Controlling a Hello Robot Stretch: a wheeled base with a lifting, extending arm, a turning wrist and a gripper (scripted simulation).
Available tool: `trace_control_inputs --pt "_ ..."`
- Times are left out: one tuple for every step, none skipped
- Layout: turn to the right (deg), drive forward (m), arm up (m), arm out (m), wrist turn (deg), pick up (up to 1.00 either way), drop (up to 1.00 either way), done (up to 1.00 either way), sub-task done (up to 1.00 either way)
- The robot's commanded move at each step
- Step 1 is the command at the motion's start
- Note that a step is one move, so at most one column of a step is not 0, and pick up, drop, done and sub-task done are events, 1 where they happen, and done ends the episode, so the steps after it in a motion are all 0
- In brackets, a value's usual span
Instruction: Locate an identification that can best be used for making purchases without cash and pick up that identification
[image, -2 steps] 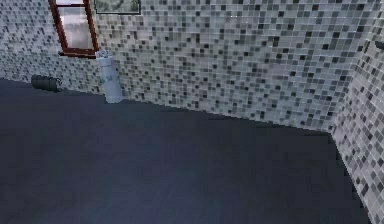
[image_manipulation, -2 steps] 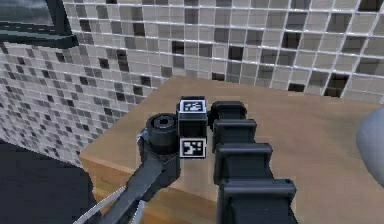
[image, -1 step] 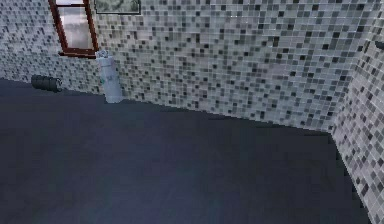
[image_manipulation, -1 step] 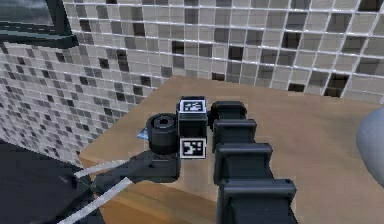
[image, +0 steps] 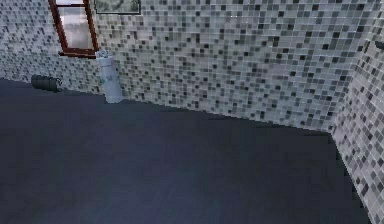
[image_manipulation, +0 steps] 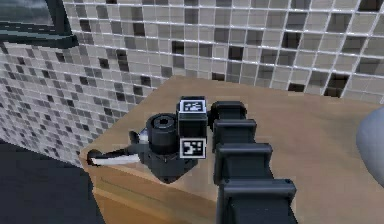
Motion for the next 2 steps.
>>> trace_control_inputs --pt "0.0 0.00 0.00 0.00 33.0 0.00 0.00 0.00 0.00" --pt "0.0 0.00 0.00 0.00 0.0 1.00 0.00 0.00 0.00"
